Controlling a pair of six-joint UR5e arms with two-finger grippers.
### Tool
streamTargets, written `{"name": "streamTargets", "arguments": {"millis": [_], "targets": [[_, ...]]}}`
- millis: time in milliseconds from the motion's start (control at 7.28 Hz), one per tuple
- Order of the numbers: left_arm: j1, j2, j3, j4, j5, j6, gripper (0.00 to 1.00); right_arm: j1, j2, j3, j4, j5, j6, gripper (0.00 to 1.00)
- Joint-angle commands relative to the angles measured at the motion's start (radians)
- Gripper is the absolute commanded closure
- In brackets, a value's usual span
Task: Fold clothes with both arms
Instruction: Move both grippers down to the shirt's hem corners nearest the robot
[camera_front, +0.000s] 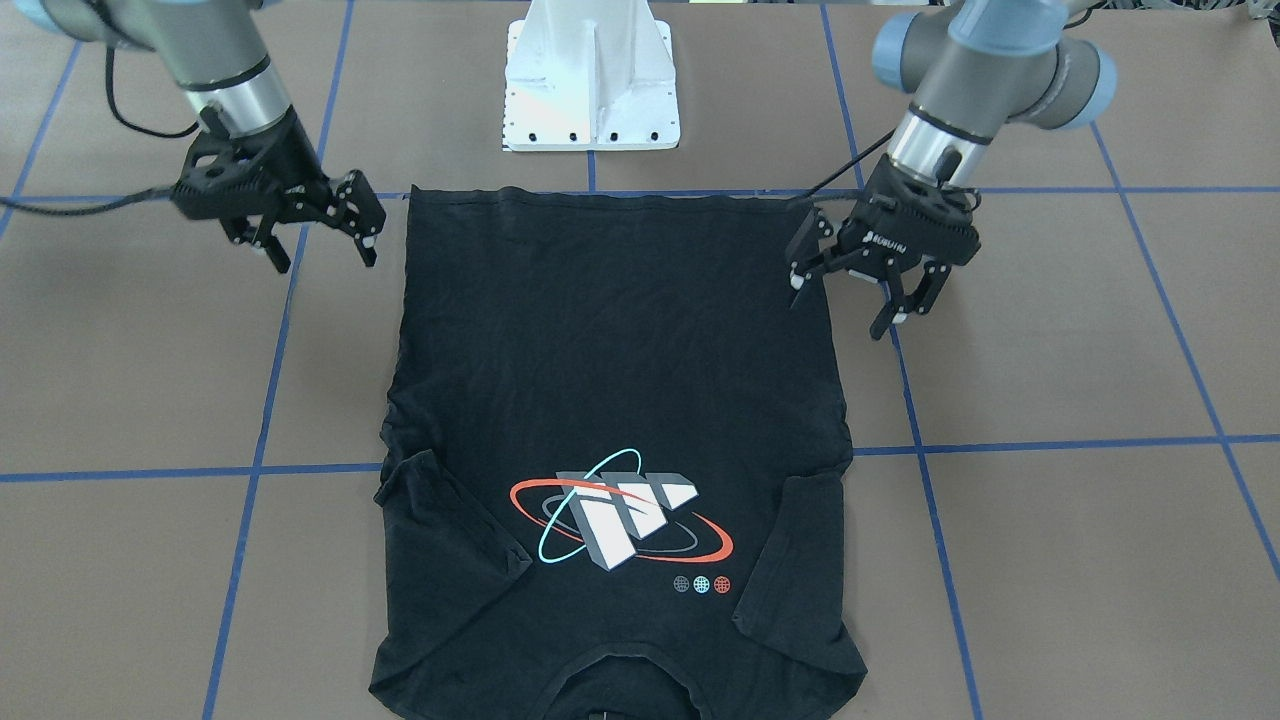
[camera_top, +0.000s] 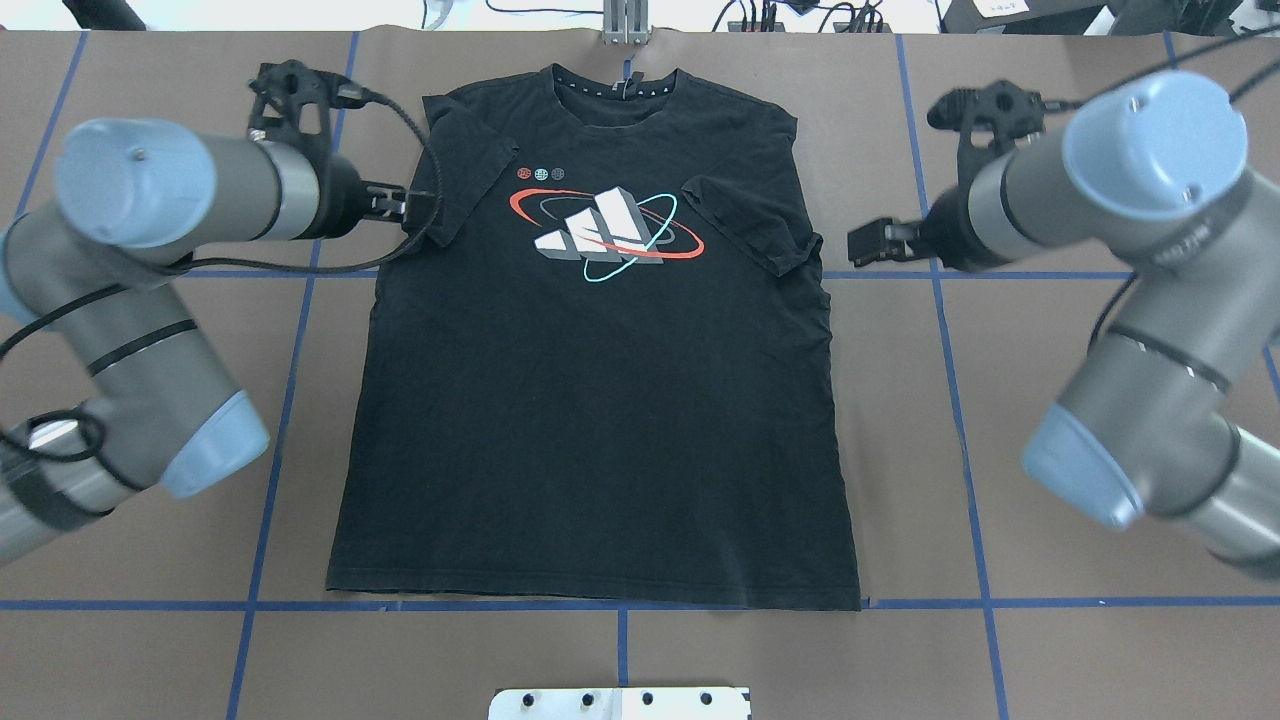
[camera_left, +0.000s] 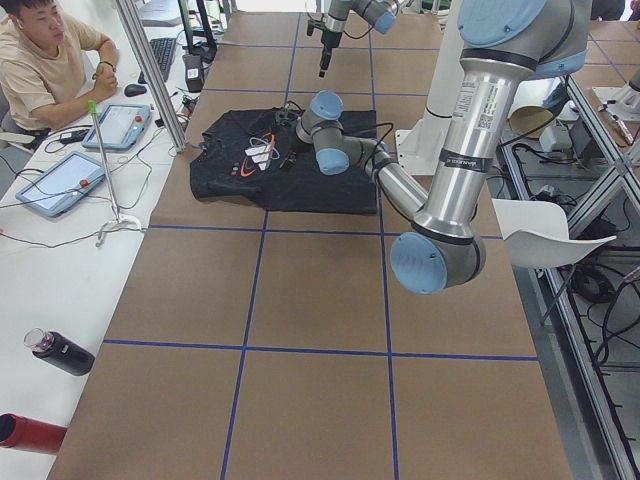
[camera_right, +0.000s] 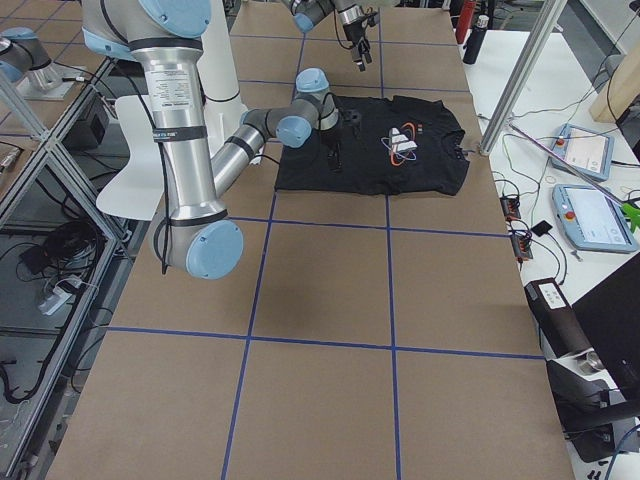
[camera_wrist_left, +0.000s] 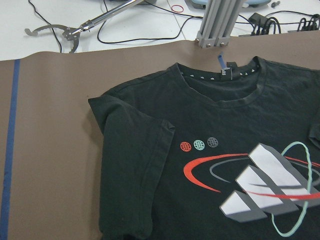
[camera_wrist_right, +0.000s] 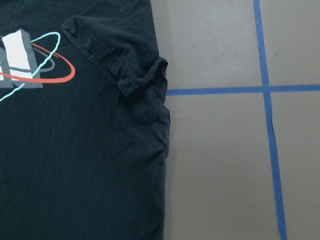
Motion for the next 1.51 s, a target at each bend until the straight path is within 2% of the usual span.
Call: {"name": "streamTargets", "arguments": {"millis": [0,137,412,686,824,1098,1373], "targets": [[0.137,0.190,-0.131,-0.005,0.050,-0.105,0.00,-0.208,-0.137,0.131,-0.003,-0.113,0.161,0.00],[0.254,0.223,-0.135,-0.004,0.149,-0.202,0.00,-0.274,-0.176,0.163,-0.003,-0.162,0.193,0.00],[0.401,0.272,-0.131,-0.001,0.231,-0.358,0.00,-0.330,-0.184,0.174,-0.003,-0.215,0.224,0.00],[0.463,0.280,-0.110,0.005,0.239,-0.460,0.00,-0.330,-0.184,0.174,-0.003,-0.218,0.224,0.00],[0.469,0.278,-0.088,0.005,0.241,-0.488,0.08,-0.332,-0.184,0.174,-0.003,-0.223,0.224,0.00],[0.478,0.277,-0.076,0.005,0.241,-0.506,0.36,-0.335,-0.184,0.173,-0.003,-0.227,0.224,0.00],[0.486,0.274,-0.074,0.004,0.238,-0.509,0.47,-0.341,-0.184,0.173,-0.003,-0.232,0.224,0.00]]}}
